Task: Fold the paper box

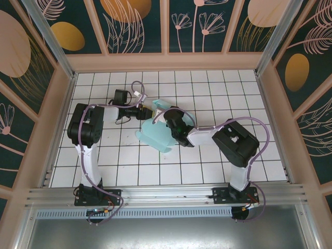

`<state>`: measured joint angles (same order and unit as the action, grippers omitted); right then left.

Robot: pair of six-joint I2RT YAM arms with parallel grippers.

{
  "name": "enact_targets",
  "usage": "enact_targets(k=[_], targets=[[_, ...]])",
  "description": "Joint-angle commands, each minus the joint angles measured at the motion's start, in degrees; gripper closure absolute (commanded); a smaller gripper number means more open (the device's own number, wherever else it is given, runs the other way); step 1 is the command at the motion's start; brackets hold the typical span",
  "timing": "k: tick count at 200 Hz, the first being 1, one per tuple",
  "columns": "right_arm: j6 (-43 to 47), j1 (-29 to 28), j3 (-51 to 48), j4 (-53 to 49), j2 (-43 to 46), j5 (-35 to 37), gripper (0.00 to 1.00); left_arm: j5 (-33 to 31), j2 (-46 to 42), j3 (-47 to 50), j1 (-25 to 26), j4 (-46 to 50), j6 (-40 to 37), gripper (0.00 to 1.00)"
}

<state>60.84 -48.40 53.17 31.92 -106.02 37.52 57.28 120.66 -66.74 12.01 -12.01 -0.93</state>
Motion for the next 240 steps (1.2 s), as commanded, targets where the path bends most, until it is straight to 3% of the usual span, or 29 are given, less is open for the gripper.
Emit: enact_targets(k=[1, 97, 240], targets=[[-5.4, 0.1, 1.8, -5.3, 2.3, -3.2, 1.0, -1.5, 0.9, 0.0, 0.4, -1.3, 0.5, 0.46], [-10.9, 1.1, 6.0, -13.4, 1.6, -5.8, 1.0, 4.4, -2.6, 1.0, 0.3, -0.7, -1.4, 0.45], [-13.3, 3.2, 9.8, -20.5, 0.9, -7.9, 1.0, 1.8, -2.2, -3.1, -0.6, 7.6, -6.0, 0.42]])
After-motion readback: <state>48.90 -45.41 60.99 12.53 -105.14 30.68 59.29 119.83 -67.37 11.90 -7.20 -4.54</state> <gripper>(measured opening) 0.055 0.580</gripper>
